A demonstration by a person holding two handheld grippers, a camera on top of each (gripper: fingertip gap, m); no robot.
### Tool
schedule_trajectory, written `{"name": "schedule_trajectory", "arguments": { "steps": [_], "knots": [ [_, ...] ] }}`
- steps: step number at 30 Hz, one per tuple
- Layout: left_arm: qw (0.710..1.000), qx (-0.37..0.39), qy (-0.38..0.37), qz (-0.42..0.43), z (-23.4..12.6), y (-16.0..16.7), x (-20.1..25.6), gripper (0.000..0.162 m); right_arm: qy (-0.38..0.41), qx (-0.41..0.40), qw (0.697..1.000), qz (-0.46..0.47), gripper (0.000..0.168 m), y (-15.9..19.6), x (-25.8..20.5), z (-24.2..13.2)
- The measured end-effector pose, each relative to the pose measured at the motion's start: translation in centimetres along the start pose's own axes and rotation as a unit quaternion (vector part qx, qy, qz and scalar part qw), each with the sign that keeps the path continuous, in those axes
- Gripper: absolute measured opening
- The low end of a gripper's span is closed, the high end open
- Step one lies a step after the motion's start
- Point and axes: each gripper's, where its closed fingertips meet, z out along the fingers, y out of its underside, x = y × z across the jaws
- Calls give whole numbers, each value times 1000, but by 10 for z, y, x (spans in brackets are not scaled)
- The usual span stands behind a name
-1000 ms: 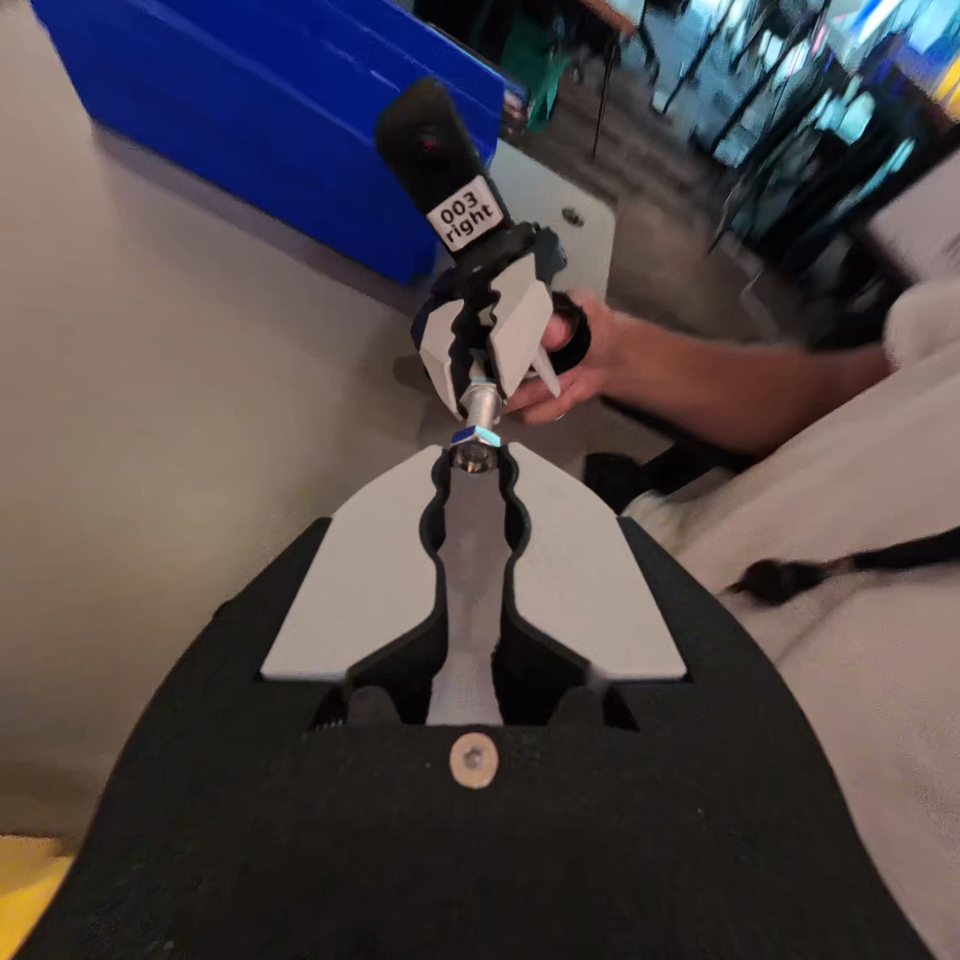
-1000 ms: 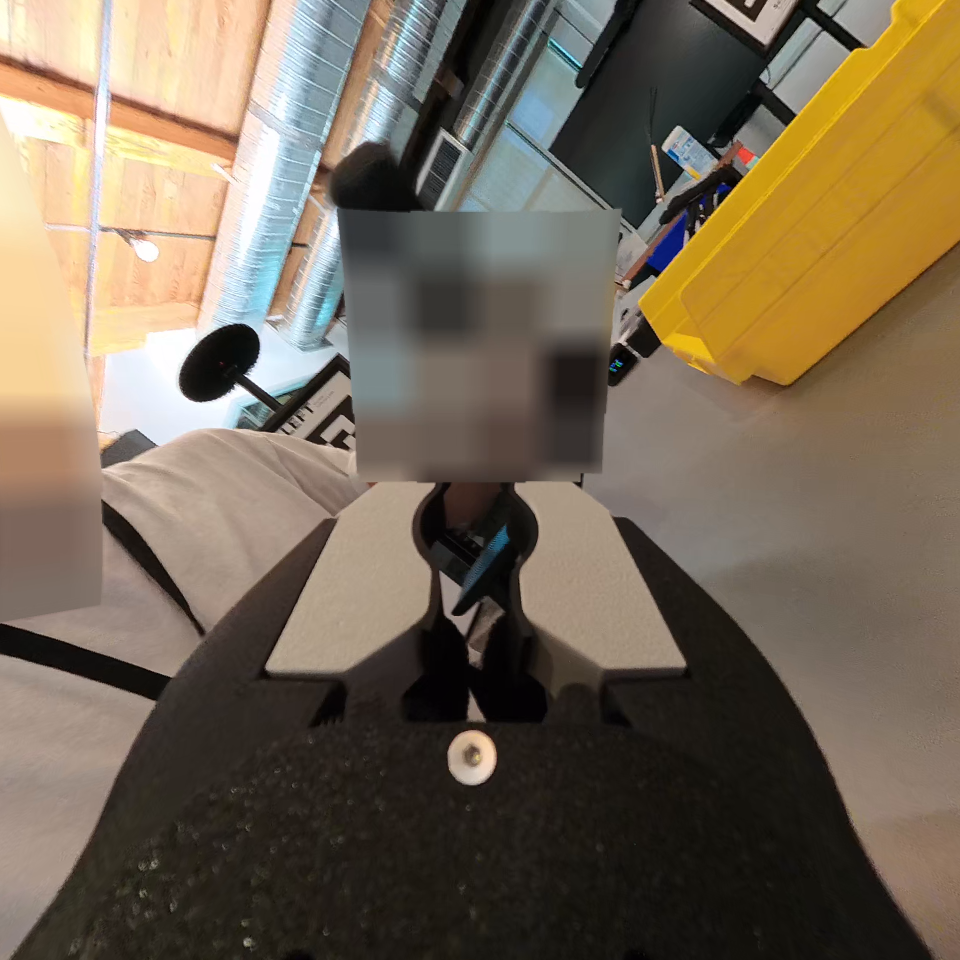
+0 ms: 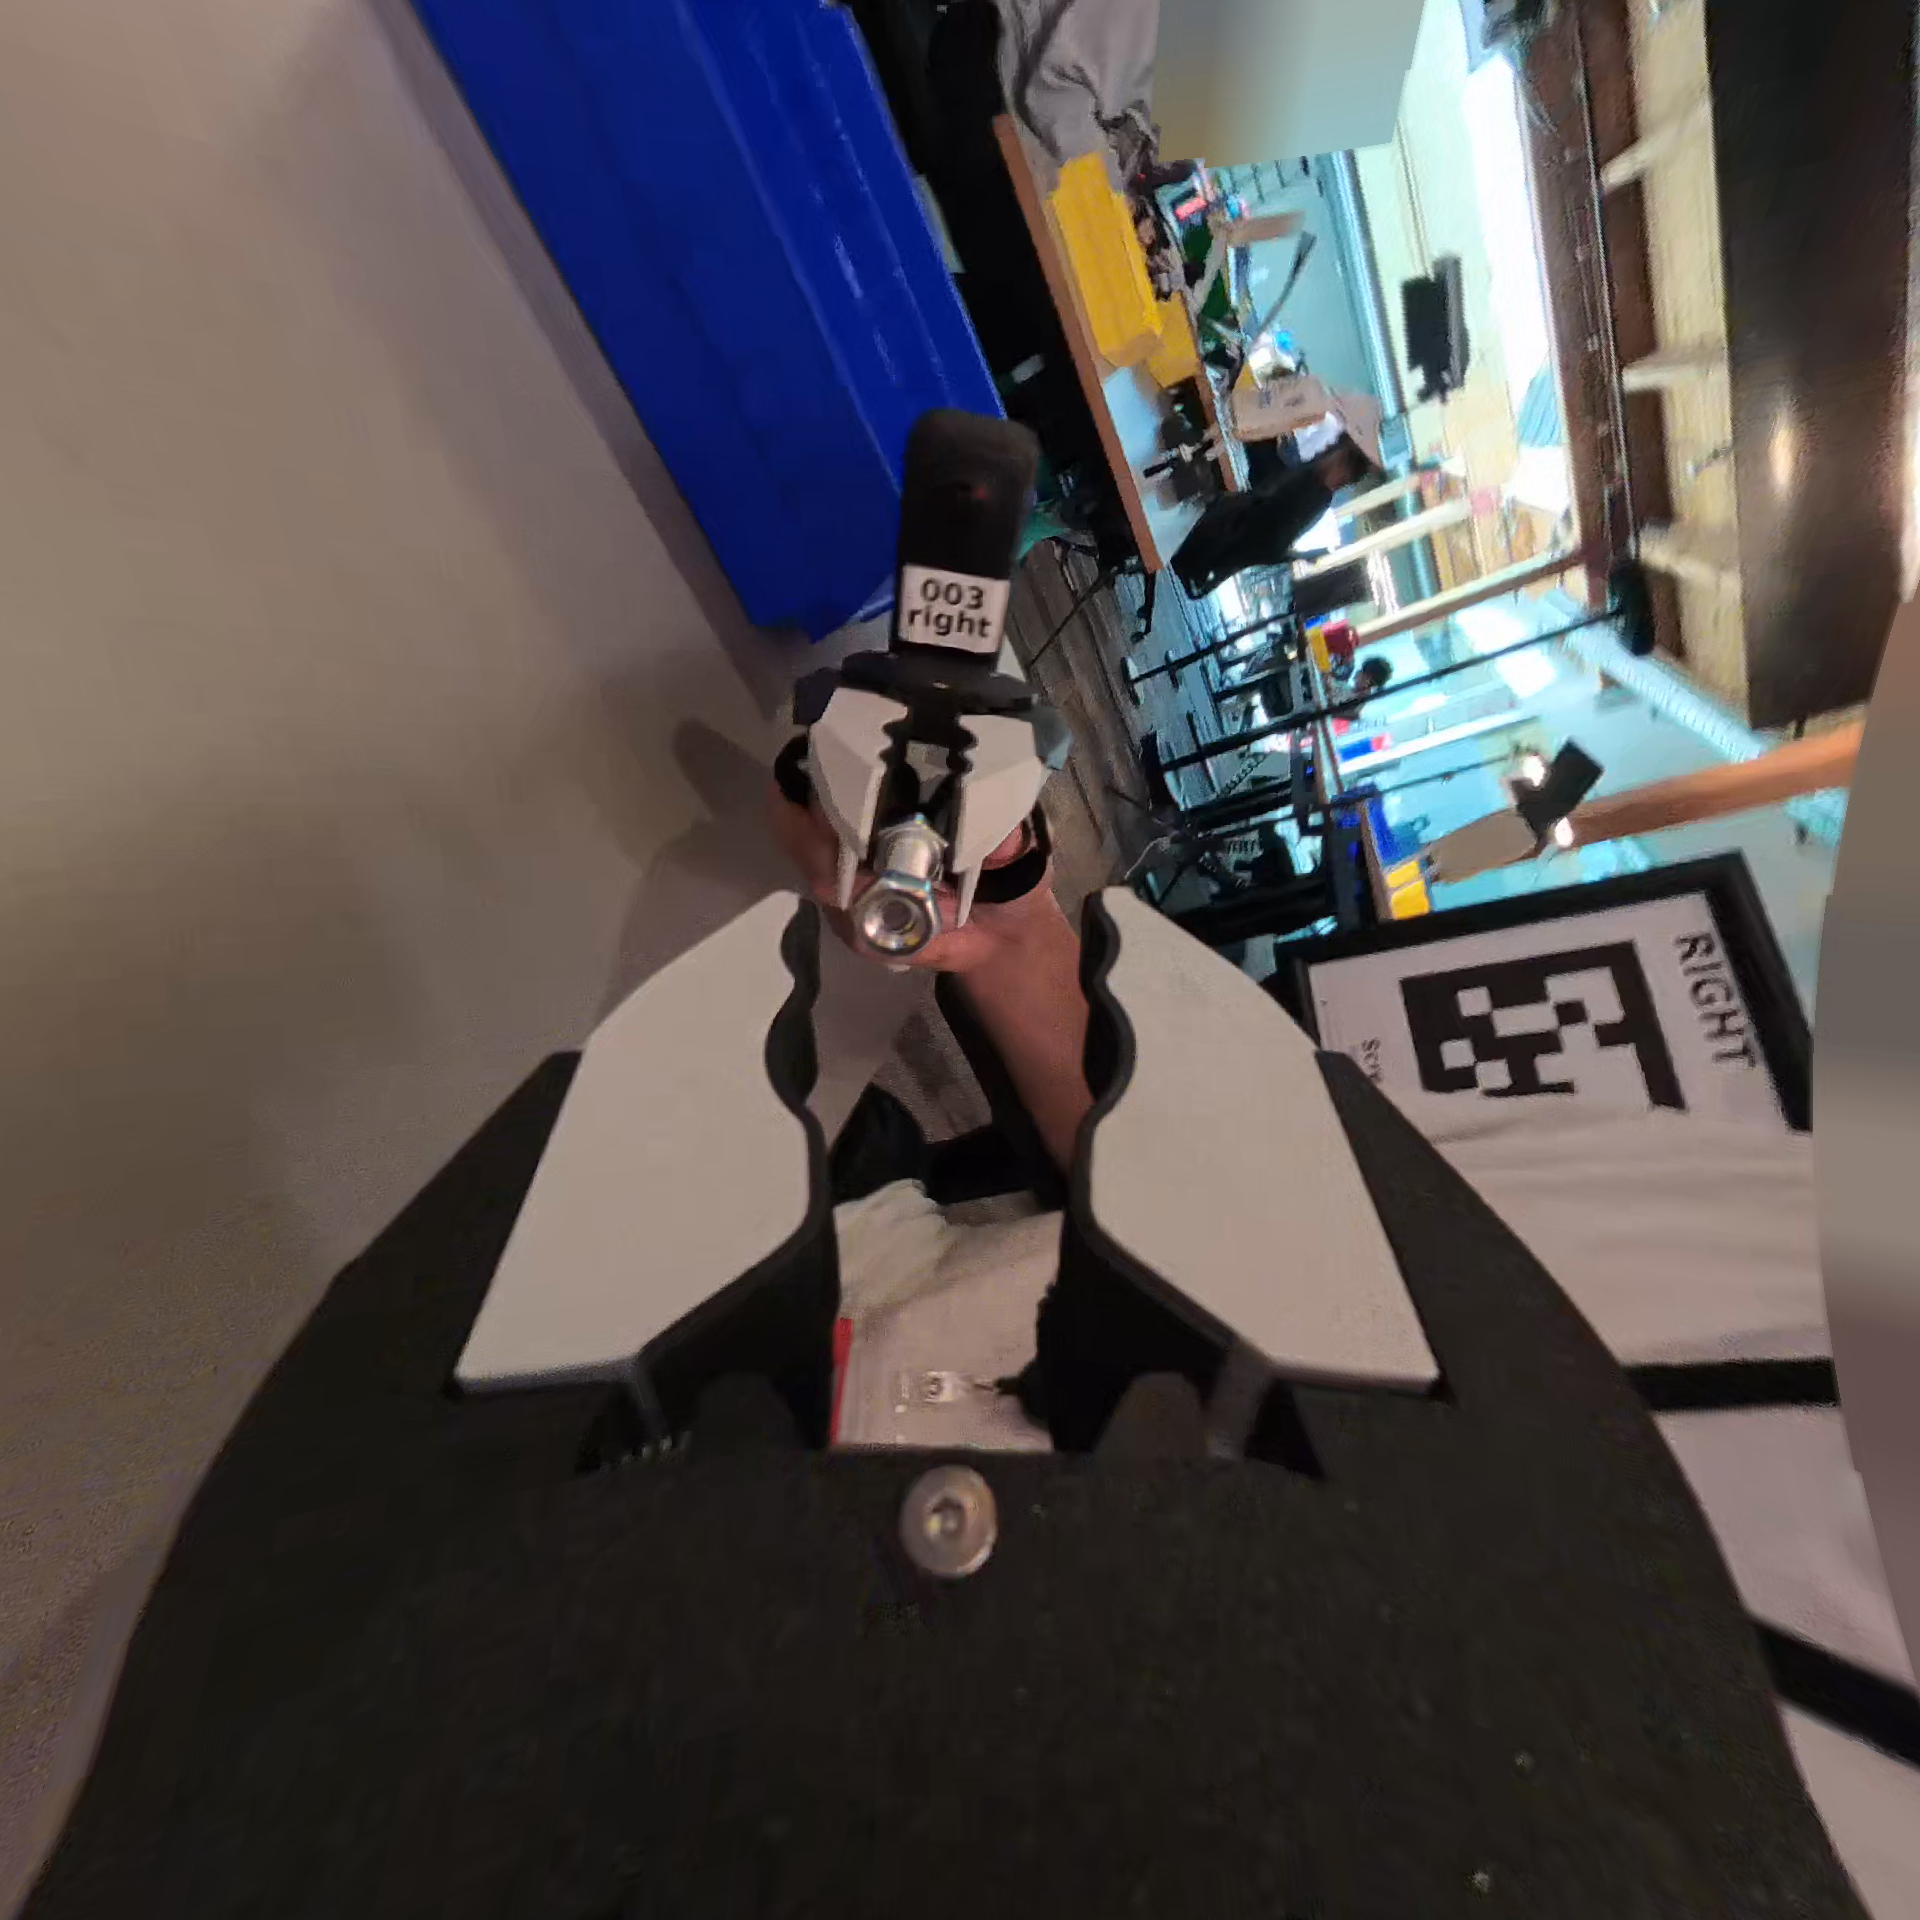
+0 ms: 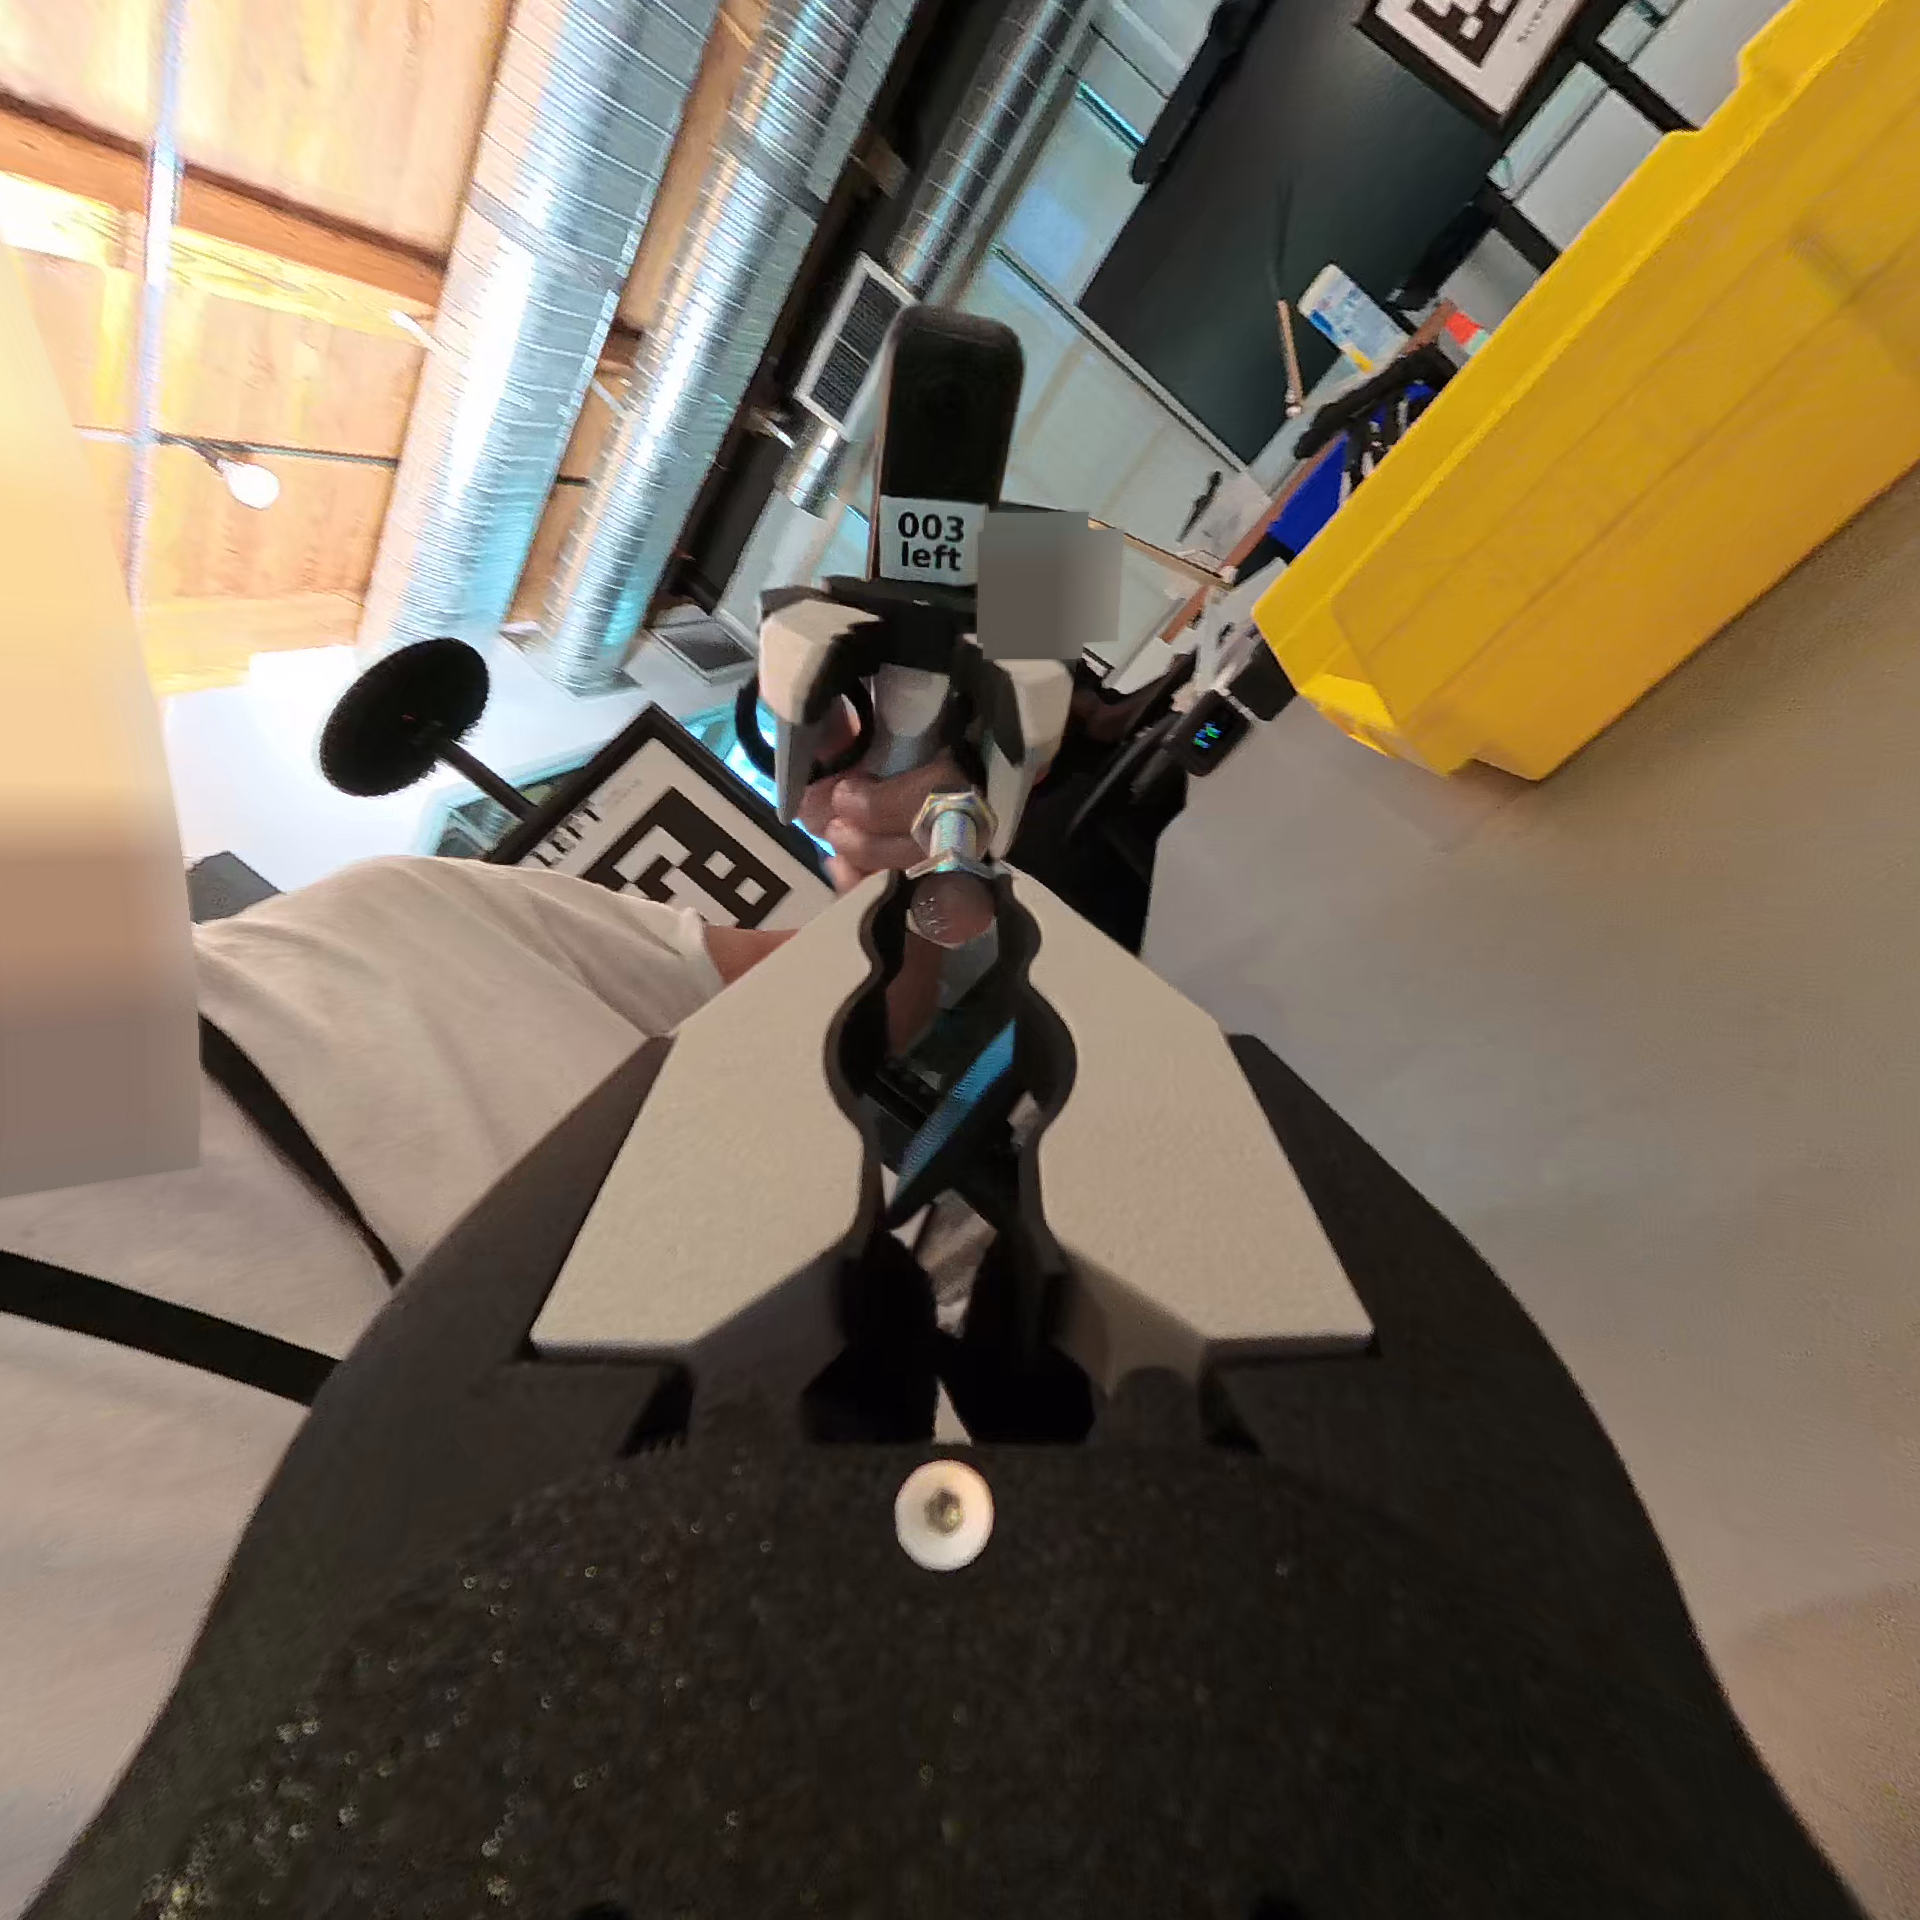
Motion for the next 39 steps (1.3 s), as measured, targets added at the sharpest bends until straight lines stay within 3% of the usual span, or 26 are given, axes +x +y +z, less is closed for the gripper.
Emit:
{"name": "schedule_trajectory", "arguments": {
  "steps": [8, 11, 13, 16, 20, 24, 26, 30, 32, 33, 35, 37, 39],
  "knots": [
    [994, -10, -7, -108, 14, 19, -20, 45, 2, -11, 1000, -2, 16, 5, 1, 4],
    [995, -21, 4, -102, 20, 22, -19, 34, 7, -14, 1000, -3, 16, 6, 2, 4],
    [996, -27, 21, -87, 22, 21, -13, 17, 7, -13, 1000, -2, 16, 6, 2, 3],
    [999, -41, 18, -16, 23, 20, -10, 17, -2, -7, 1000, 2, 16, 3, 0, 3],
    [977, -62, -18, 205, 25, 18, -9, 17, -17, 7, 1000, 15, 16, -1, -3, 1],
    [884, -81, -61, 456, 28, 15, -3, 17, -48, 22, 998, 29, 16, -6, -11, -3],
    [806, -90, -87, 579, 29, 14, -1, 17, -61, 24, 997, 32, 16, -7, -15, -4],
    [615, -96, -154, 768, 29, 10, -2, 17, -68, 28, 997, 36, 16, -8, -16, -5],
    [562, -89, -179, 802, 29, 9, 0, 19, -71, 27, 996, 36, 16, -8, -17, -4],
    [558, -88, -186, 804, 28, 10, 2, 24, -72, 25, 996, 35, 16, -8, -17, -4],
    [596, -89, -189, 775, 25, 13, 6, 40, -73, 25, 996, 35, 16, -8, -18, -4],
    [668, -81, -169, 721, 19, 17, 15, 63, -71, 25, 997, 34, 16, -8, -17, -5],
    [760, -39, -136, 634, 12, 14, 29, 62, -68, 26, 997, 32, 16, -9, -17, -5]
  ]
}}
